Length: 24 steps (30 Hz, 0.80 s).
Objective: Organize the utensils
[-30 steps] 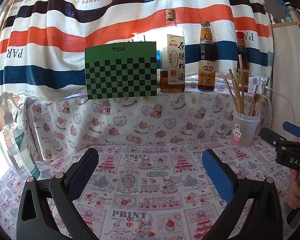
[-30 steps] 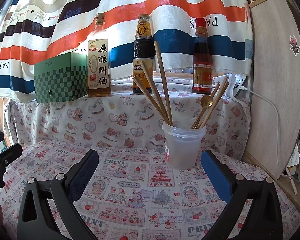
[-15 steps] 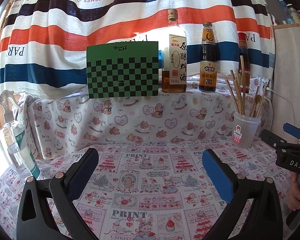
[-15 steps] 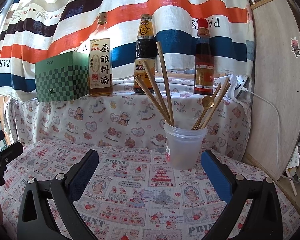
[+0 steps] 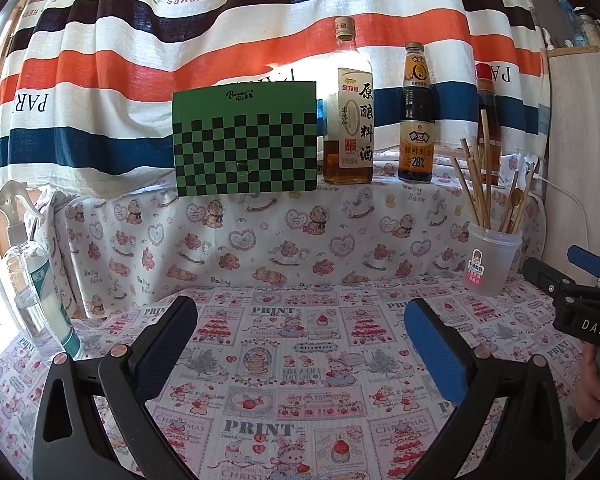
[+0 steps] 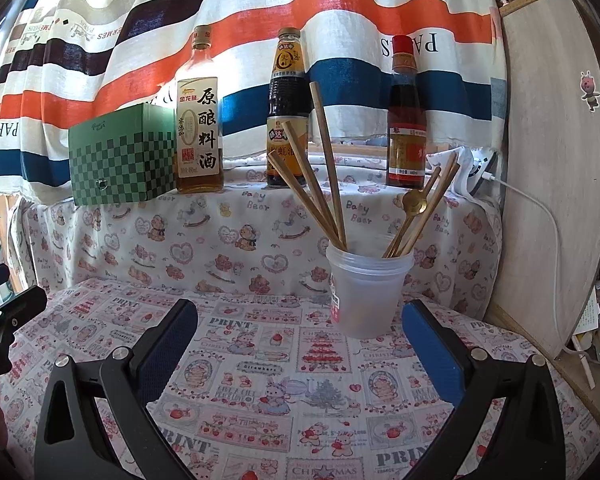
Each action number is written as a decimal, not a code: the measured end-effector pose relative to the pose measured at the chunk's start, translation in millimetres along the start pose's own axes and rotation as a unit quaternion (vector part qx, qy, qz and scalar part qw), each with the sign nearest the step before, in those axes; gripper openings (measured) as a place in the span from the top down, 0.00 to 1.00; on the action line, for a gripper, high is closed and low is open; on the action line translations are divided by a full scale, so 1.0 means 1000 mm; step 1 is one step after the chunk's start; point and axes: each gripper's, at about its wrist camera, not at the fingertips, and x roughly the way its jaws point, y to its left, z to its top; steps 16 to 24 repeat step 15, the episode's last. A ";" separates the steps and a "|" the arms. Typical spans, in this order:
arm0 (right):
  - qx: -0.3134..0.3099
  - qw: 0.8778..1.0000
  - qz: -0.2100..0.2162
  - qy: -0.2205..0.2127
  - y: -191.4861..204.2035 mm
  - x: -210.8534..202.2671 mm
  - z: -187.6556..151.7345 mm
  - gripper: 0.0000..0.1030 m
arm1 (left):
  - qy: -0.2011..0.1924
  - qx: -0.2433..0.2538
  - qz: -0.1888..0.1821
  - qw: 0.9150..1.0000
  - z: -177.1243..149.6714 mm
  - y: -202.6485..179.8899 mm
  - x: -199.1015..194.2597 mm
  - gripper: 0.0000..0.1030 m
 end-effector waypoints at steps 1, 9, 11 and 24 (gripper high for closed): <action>0.000 1.000 0.000 0.000 0.001 0.000 0.000 0.00 | 0.000 0.000 0.000 1.000 0.000 0.000 0.000 0.00; -0.002 1.000 0.000 -0.002 0.001 -0.002 0.000 0.00 | -0.004 0.007 0.001 1.000 0.000 -0.002 -0.001 0.00; -0.002 1.000 0.001 -0.002 0.001 -0.002 0.000 0.00 | -0.009 0.007 0.001 1.000 0.000 -0.001 -0.003 0.00; -0.002 1.000 0.000 -0.001 0.001 -0.003 0.000 0.00 | -0.003 0.009 0.001 1.000 0.000 -0.002 -0.001 0.00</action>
